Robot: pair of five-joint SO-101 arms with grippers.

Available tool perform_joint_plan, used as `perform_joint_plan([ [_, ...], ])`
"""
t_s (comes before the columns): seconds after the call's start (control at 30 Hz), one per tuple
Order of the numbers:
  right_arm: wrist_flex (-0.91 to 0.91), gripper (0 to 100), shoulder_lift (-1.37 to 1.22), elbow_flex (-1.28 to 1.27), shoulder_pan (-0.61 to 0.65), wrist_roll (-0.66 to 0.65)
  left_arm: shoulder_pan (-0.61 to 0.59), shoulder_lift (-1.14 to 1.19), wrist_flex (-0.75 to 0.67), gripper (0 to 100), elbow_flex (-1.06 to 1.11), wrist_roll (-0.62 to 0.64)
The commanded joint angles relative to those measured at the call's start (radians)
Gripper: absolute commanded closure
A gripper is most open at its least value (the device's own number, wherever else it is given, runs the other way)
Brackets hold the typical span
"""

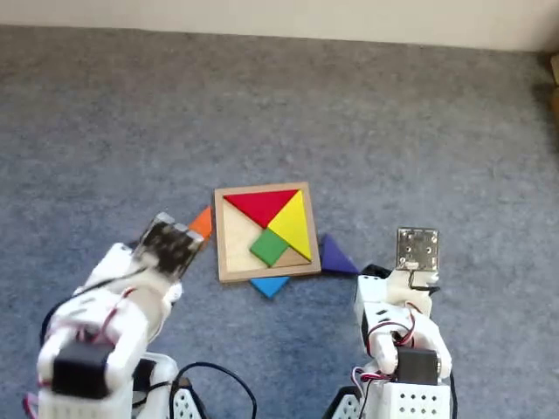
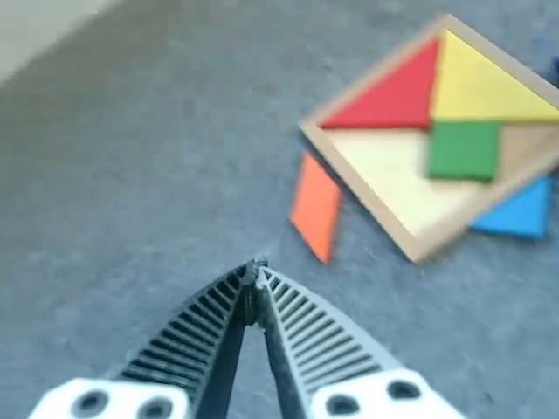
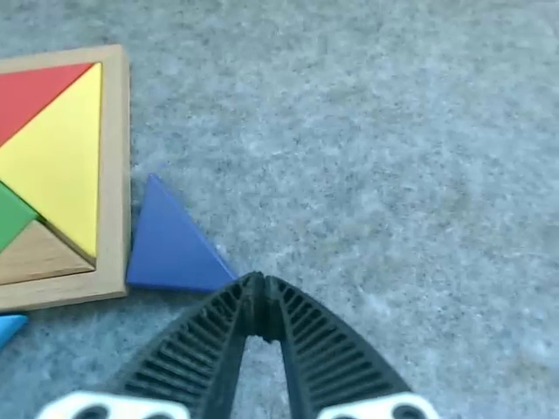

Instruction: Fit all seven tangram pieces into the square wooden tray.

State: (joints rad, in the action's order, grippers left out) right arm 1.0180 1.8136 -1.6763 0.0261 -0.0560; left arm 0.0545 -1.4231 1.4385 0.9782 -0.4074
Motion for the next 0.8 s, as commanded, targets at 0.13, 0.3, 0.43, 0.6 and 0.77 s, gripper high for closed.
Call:
perform_joint_plan([
  [0.13,-0.015,99.5,-0.002,-0.113,-0.013,0.006,0.209,0.447,0.020,82,-0.185,0.086],
  [0.3,-0.015,99.5,-0.002,-0.113,-0.013,0.006,0.355,0.633,-0.075,81,-0.194,0.175],
  [0.43,0.024,99.5,-0.001,-0.113,-0.013,0.006,0.440,0.765,-0.158,81,-0.199,0.249],
  [0.6,0.033,99.5,0.002,-0.113,-0.013,0.006,0.493,0.920,-0.282,81,-0.199,0.290],
  [0.77,0.033,99.5,0.001,-0.113,-0.013,0.006,0.532,1.052,-0.381,81,-0.200,0.288],
])
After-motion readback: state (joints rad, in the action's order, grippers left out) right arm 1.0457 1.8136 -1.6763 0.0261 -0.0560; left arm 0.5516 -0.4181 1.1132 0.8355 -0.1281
